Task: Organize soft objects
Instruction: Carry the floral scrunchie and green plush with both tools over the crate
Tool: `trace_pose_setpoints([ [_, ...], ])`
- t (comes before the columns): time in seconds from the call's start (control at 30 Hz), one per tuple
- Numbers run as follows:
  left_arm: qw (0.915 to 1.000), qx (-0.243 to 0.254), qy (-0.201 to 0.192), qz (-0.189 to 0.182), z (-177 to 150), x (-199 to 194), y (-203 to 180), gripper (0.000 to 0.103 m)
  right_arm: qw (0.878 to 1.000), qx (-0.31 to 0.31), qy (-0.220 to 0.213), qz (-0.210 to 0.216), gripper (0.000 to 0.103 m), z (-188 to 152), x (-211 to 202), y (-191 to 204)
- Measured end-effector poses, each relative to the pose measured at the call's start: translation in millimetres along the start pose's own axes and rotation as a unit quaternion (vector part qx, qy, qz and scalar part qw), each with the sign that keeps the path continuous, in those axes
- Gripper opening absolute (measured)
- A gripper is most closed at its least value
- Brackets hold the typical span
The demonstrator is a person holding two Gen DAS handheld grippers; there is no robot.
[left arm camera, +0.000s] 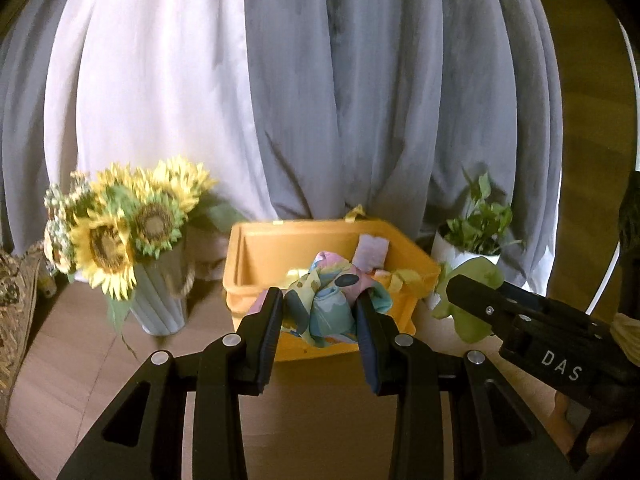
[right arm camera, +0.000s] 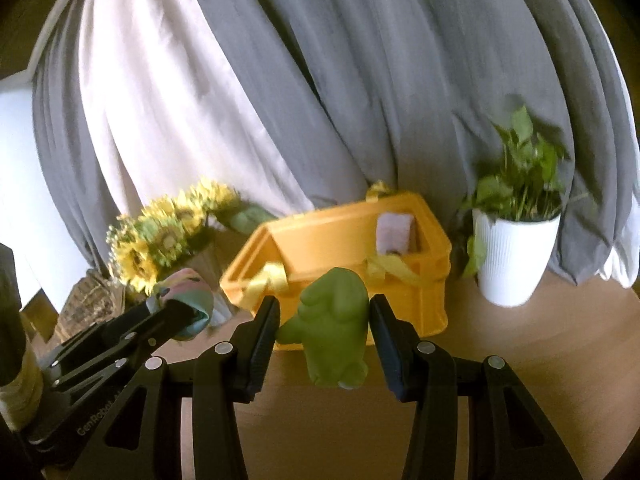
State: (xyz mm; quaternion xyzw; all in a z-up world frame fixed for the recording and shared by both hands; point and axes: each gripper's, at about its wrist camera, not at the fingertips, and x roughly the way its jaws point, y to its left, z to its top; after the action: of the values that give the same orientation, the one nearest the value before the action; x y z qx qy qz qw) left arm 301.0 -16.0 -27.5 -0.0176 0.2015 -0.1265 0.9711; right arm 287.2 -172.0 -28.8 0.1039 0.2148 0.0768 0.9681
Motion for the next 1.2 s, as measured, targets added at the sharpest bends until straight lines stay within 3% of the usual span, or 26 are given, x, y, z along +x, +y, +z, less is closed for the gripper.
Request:
trace_pose_setpoints([
  [0.6,0.9981,0.004,-0.059,0.018,50.8,12.0,6.8,0.035,0.997,-0.013,-0.068,0.016,0.048,48.2,7.0,10.3],
  [1.2,0.9984,0.009,-0.047,0.029,77.6,74.7,19.8,0.035,0.997,-0.027,-0.071,0.004,0.048,90.1,65.8,1.8],
])
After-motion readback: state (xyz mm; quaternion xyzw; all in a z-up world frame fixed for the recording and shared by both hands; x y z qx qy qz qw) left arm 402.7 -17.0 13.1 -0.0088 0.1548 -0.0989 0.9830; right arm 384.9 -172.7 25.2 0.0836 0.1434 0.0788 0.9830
